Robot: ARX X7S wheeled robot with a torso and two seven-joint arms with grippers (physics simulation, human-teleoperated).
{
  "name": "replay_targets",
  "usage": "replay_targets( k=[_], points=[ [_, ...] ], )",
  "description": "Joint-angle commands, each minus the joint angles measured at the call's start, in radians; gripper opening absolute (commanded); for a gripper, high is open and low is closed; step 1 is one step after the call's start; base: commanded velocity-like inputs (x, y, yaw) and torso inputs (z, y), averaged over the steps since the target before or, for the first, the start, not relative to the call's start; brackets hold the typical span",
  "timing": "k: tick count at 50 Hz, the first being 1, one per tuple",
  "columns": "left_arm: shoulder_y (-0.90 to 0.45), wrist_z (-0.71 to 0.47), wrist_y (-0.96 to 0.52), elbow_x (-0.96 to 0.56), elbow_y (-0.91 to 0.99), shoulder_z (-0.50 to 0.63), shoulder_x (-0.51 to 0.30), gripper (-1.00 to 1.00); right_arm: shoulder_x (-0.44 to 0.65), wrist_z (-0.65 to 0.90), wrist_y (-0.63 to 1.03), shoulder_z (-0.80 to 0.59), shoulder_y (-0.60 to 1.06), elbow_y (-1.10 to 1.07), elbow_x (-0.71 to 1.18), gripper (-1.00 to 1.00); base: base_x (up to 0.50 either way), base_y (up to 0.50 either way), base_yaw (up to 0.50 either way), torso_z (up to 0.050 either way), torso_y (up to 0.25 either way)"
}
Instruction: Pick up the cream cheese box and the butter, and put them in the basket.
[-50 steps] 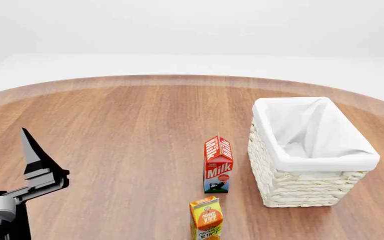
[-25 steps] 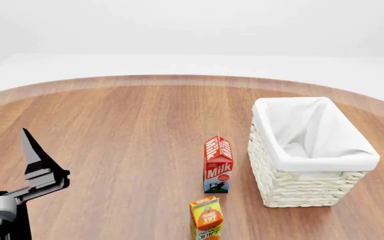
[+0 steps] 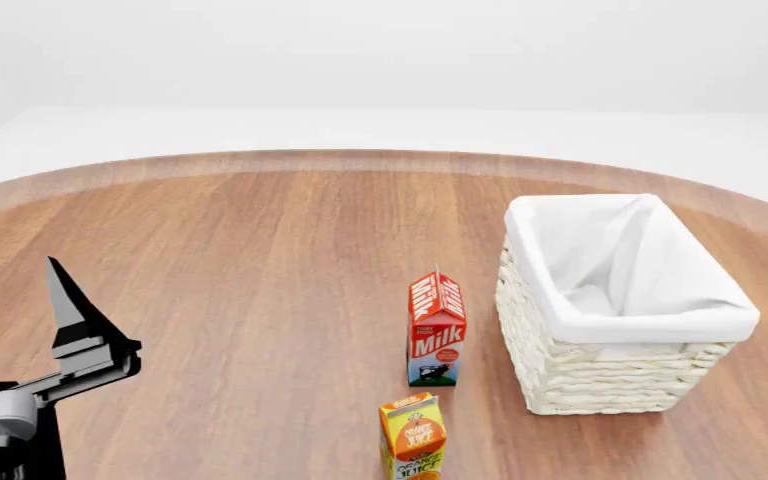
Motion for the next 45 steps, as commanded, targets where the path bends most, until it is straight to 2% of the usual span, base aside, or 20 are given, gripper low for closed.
replay_targets(
  k=[1, 15, 16, 38, 41, 45],
  points=[
    [-0.003, 0.0, 0.003, 0.0, -0.006, 0.002, 0.0, 1.0, 0.003, -0.033, -0.012, -0.002, 0.0, 0.031, -0.016, 1.0, 0.0, 0.0, 0.0, 0.0, 0.0],
    [-0.003, -0.001, 0.005, -0.001, -0.006, 0.003, -0.001, 1.0, 0.004, -0.029, -0.013, -0.012, -0.002, 0.024, -0.014, 1.0, 0.0, 0.0, 0.0, 0.0, 0.0],
    [-0.002, -0.001, 0.005, 0.0, -0.006, 0.003, -0.001, 1.0, 0.004, -0.027, -0.011, -0.013, 0.0, 0.022, -0.015, -1.0, 0.0, 0.0, 0.0, 0.0, 0.0],
    [-0.001, -0.004, 0.002, -0.003, 0.0, 0.004, -0.004, 1.0, 0.005, -0.025, -0.017, -0.027, 0.014, 0.002, -0.047, -1.0, 0.0, 0.0, 0.0, 0.0, 0.0],
    [0.0, -0.005, 0.003, -0.005, 0.001, 0.002, -0.005, 1.0, 0.011, -0.005, -0.031, -0.009, 0.04, -0.065, -0.072, -1.0, 0.0, 0.0, 0.0, 0.0, 0.0],
    [0.001, -0.006, 0.005, -0.007, 0.0, 0.0, -0.006, 1.0, 0.018, 0.107, -0.03, 0.042, 0.117, -0.238, -0.062, -1.0, 0.0, 0.0, 0.0, 0.0, 0.0]
  ],
)
